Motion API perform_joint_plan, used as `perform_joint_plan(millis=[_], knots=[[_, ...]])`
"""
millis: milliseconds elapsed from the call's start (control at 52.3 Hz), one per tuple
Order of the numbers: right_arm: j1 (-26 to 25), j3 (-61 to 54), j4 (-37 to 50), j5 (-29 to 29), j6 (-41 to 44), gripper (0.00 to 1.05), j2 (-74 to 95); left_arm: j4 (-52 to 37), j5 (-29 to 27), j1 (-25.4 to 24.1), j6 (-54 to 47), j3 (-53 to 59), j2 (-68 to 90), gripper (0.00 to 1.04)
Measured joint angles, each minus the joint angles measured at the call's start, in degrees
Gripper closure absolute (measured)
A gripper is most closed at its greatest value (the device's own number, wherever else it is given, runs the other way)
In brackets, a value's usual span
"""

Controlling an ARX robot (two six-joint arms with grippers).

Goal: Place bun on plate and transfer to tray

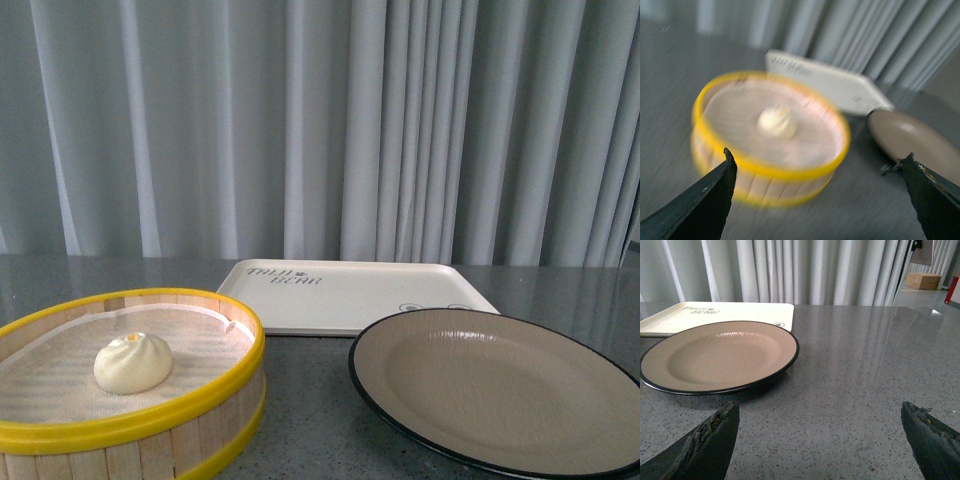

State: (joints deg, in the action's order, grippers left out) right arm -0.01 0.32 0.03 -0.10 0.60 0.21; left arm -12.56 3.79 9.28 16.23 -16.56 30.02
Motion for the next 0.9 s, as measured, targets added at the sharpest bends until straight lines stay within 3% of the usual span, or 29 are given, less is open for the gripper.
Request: perform_joint_plan(millis=[57, 153, 402, 536, 670, 899], knots=[[0.0, 0.0, 0.0, 0.0, 0.0, 0.09, 0.0, -7.0, 1.7, 2.6, -3.1, -9.3, 10.4, 0.07], [0.0, 0.0, 0.0, 0.0, 0.0, 0.09, 0.0, -4.7, 0.1, 5.1, -9.2, -21.4, 22.6, 0.07], [0.0, 0.0, 0.0, 0.0, 0.0, 0.09, 0.0, 12.9, 1.0, 7.3, -16.3, -43.2, 45.2, 0.07], [0.0, 0.0, 0.0, 0.0, 0.0, 0.09, 0.0, 23.5, -1.7, 6.9, -16.3, -48.2, 50.1, 0.07], [0.0, 0.0, 0.0, 0.0, 0.0, 0.09, 0.0, 24.5, -6.1, 6.0, -17.5, -48.5, 52.9, 0.07], [0.0, 0.0, 0.0, 0.0, 0.0, 0.09, 0.0, 24.9, -5.0, 5.6, -18.5, -49.2, 55.7, 0.07]])
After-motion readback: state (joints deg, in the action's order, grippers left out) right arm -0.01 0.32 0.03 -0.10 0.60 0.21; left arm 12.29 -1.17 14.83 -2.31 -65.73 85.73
